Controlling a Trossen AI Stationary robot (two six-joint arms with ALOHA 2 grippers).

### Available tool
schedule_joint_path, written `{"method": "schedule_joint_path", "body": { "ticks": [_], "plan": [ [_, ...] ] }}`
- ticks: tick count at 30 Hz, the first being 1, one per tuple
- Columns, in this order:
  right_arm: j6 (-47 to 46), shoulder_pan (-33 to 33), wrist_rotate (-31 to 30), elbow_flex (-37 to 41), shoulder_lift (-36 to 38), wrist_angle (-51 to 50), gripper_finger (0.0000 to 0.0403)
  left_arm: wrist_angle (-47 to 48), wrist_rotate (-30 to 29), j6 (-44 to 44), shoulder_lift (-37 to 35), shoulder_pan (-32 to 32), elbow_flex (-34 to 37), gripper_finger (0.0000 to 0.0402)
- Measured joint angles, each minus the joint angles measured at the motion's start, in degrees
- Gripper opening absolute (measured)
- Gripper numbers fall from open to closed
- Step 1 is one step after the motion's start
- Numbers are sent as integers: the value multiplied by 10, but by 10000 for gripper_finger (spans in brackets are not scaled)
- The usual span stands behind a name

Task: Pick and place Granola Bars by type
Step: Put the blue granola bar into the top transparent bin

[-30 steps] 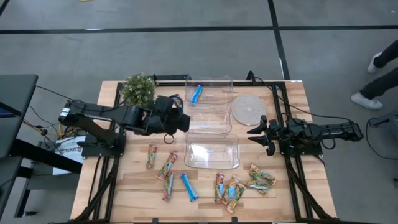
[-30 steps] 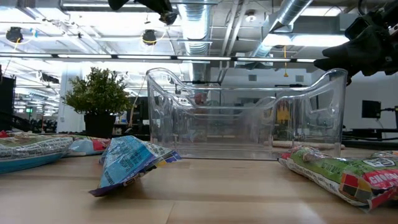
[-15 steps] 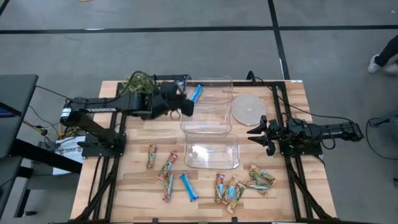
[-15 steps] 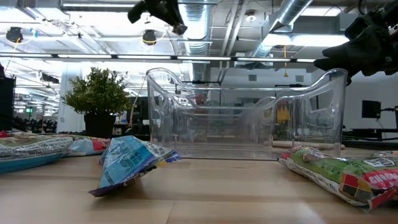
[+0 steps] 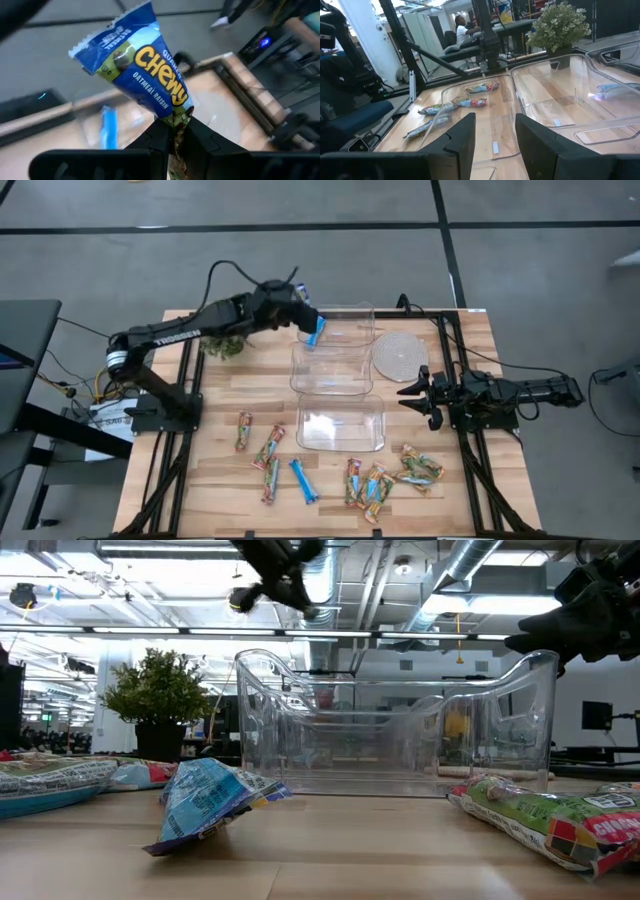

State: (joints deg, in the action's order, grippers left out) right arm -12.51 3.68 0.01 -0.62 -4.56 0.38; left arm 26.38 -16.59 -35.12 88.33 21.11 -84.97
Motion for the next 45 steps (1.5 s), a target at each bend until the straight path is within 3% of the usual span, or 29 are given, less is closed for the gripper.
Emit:
{"method": "schedule_joint_path", "body": {
  "ticks": [7, 17, 45],
  "plan": [
    [0, 0, 0, 0, -6, 0, 134, -53, 121, 41, 56, 59, 0, 30],
    [0, 0, 0, 0, -7, 0, 134, -86, 208, 50, 119, 92, 0, 30],
    [0, 0, 0, 0, -7, 0, 133, -89, 204, 152, 244, 99, -15, 30]
  ]
}}
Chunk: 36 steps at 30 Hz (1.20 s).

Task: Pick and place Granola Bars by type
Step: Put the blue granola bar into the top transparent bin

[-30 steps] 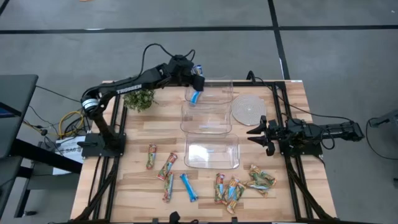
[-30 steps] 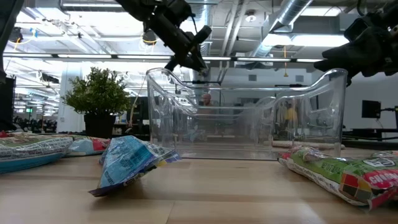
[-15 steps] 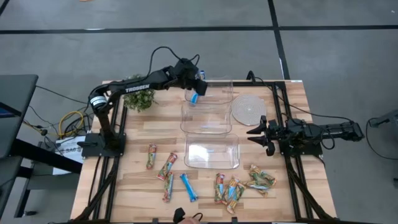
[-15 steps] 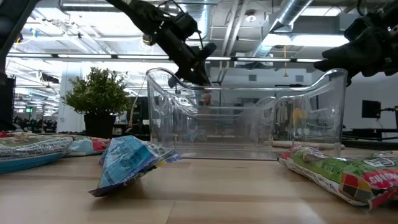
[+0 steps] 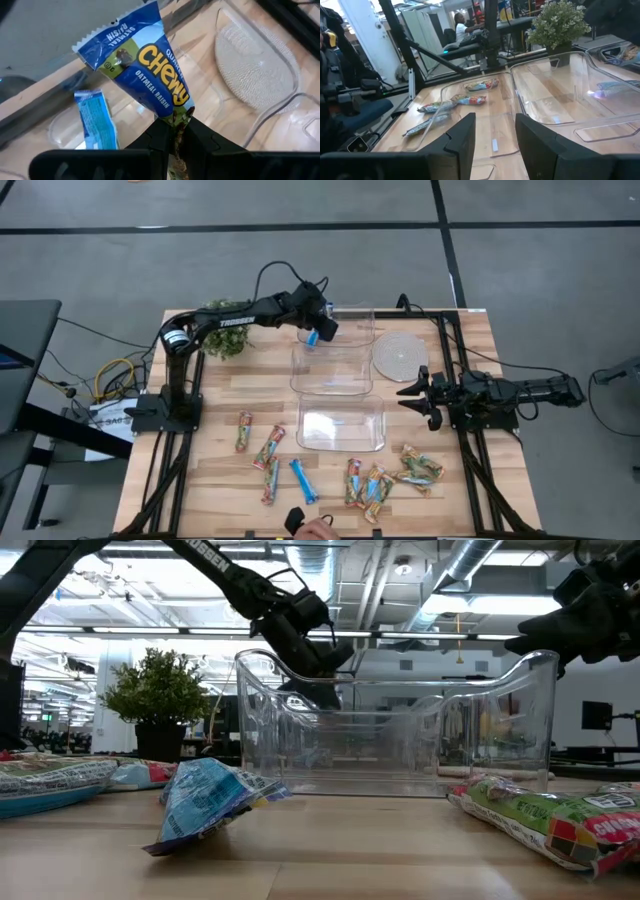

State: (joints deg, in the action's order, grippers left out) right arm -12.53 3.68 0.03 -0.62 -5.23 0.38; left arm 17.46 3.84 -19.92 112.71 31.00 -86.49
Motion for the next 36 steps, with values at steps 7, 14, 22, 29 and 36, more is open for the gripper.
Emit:
{"method": "schedule_joint_path", "body": {
  "ticks": [7, 14, 22, 29, 36],
  "plan": [
    [0, 0, 0, 0, 0, 0, 134, 12, -12, 16, 0, 2, 4, 30],
    [0, 0, 0, 0, 0, 0, 134, 17, -15, 53, 0, 3, 4, 32],
    [0, 0, 0, 0, 0, 0, 133, 25, -11, 61, 0, 3, 4, 79],
    [0, 0, 0, 0, 0, 0, 133, 25, -11, 61, 0, 3, 4, 111],
    [0, 0, 0, 0, 0, 0, 134, 25, -11, 61, 0, 3, 4, 107]
  ]
}}
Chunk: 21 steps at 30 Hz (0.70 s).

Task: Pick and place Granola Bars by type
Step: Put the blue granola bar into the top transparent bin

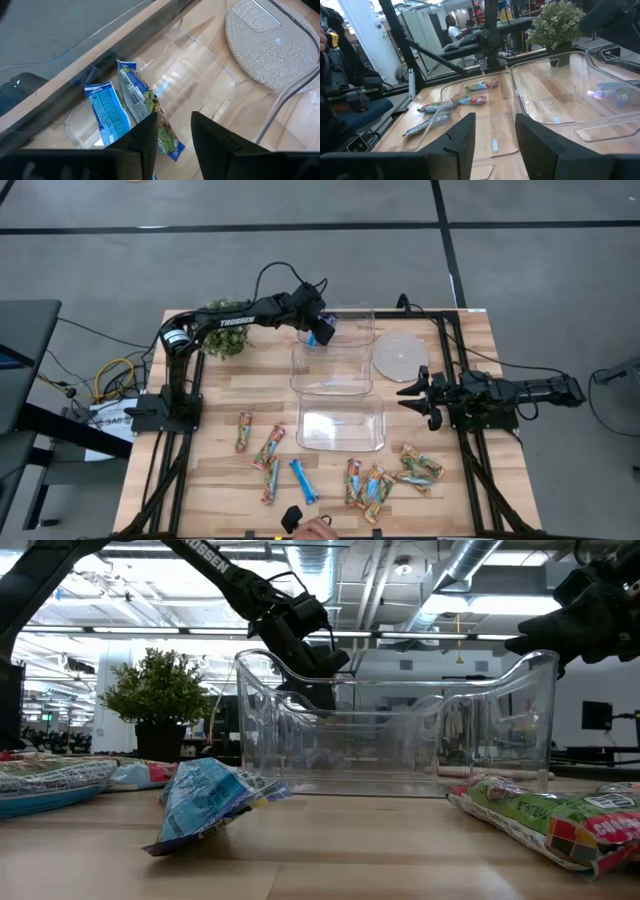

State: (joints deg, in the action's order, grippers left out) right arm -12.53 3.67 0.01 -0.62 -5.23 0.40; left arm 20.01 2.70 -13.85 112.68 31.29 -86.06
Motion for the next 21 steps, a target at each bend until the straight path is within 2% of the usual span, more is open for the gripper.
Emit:
{"method": "schedule_joint_path", "body": {
  "ticks": [13, 21],
  "plan": [
    [0, 0, 0, 0, 0, 0, 133, -6, -1, -3, -6, -3, 0, 102],
    [0, 0, 0, 0, 0, 0, 134, -13, -5, -3, -49, -13, 0, 102]
  ]
}}
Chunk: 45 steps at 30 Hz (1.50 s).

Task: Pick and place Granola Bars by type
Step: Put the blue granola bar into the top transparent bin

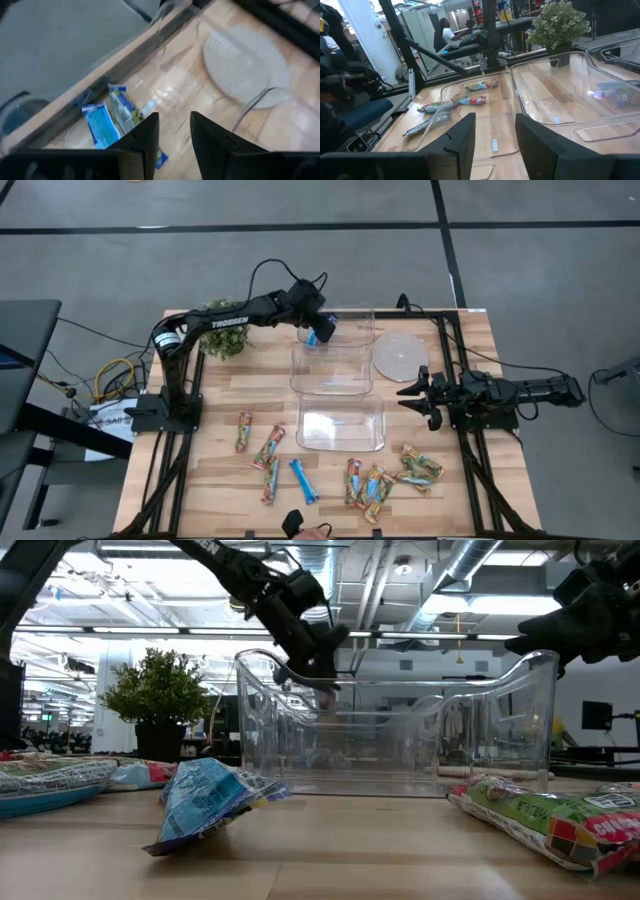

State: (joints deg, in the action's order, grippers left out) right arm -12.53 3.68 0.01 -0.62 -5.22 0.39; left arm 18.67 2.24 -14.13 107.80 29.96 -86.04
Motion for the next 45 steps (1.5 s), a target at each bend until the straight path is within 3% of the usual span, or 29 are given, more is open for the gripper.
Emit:
{"method": "schedule_joint_path", "body": {
  "ticks": [17, 29, 39, 45],
  "plan": [
    [0, 0, 0, 0, 0, 0, 133, -1, -1, -6, -157, -40, 0, 102],
    [0, 0, 0, 0, 0, 0, 133, 13, -67, 1, -243, -43, 0, 102],
    [0, 0, 0, 0, 0, 0, 133, 15, -43, 9, -243, -63, 0, 102],
    [0, 0, 0, 0, 0, 0, 133, 16, 28, 51, -243, -99, 0, 102]
  ]
}}
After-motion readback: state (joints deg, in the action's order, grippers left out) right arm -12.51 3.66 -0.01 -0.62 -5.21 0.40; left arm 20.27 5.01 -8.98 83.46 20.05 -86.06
